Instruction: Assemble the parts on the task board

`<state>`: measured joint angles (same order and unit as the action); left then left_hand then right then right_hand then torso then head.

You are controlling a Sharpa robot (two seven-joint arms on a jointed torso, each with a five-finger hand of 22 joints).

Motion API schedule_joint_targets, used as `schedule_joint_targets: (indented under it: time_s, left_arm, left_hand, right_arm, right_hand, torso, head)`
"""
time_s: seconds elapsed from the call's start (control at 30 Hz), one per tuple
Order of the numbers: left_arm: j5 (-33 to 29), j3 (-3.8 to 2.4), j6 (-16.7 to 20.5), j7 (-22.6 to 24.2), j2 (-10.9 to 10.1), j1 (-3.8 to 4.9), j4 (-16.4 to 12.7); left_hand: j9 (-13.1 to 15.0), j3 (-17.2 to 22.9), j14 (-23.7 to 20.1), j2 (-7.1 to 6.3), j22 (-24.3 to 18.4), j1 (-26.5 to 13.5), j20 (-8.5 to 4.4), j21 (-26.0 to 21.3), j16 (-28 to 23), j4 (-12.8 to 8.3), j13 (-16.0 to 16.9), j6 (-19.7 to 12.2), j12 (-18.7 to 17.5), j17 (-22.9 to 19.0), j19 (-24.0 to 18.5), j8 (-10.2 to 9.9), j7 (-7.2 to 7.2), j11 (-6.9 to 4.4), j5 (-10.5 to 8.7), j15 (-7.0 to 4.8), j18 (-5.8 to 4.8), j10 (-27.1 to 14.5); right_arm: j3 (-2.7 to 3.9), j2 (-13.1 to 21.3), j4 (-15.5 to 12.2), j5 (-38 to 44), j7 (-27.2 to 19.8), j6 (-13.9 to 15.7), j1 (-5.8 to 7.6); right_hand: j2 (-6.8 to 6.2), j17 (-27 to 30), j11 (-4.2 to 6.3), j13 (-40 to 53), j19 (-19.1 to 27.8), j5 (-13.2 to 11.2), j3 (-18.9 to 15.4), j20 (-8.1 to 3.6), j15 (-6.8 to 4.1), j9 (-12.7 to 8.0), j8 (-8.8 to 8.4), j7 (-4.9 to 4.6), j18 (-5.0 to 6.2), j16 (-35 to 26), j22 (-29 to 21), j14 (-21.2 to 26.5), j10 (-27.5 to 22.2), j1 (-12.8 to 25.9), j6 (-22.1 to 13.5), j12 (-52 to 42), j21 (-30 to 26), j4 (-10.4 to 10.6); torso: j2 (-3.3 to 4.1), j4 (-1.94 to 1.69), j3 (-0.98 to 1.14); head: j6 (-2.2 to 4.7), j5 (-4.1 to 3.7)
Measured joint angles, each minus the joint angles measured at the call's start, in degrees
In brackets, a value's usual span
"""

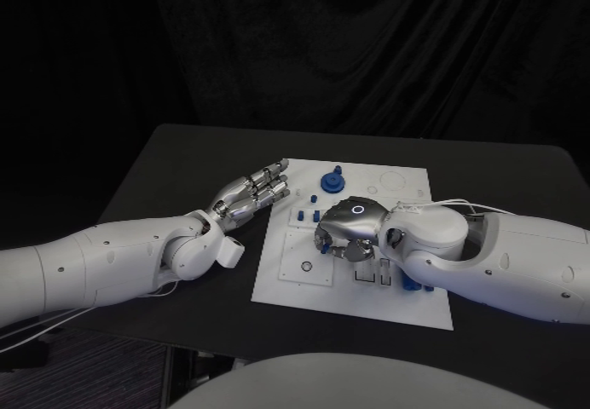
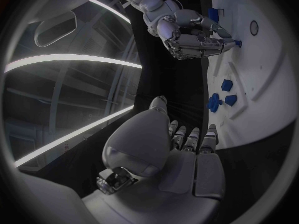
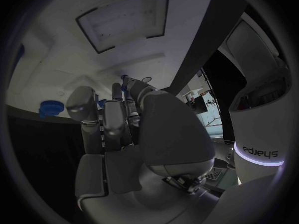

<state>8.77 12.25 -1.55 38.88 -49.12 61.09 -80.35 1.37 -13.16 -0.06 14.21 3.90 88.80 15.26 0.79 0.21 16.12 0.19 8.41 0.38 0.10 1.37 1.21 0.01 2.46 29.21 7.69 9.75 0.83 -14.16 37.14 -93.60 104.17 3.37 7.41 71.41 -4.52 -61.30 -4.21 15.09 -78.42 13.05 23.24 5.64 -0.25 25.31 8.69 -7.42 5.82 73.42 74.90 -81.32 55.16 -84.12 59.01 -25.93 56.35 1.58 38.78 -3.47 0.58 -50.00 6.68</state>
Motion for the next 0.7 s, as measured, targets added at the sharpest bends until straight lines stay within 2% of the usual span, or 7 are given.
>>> schedule_joint_targets:
  time_s: [0.7]
  left_arm:
    - [0.0,0.00,-0.4,0.0,0.1,-0.09,0.1]
  left_hand:
    - [0.0,0.2,-0.1,0.00,0.1,0.0,0.00,0.0,0.0,-0.2,0.0,0.2,0.0,0.0,0.0,0.0,0.20,0.00,0.00,0.31,0.00,0.0]
  right_arm:
    - [0.02,-1.1,0.5,1.8,0.1,0.0,-0.15]
  right_hand:
    - [-0.23,0.3,0.01,-0.1,0.2,0.0,0.0,0.20,0.21,-0.2,-0.39,-0.14,0.00,-0.2,0.0,0.2,0.4,0.2,0.1,0.2,-0.2,0.0]
  torso:
    - [0.00,0.01,0.01]
  head:
    - [0.00,0.08]
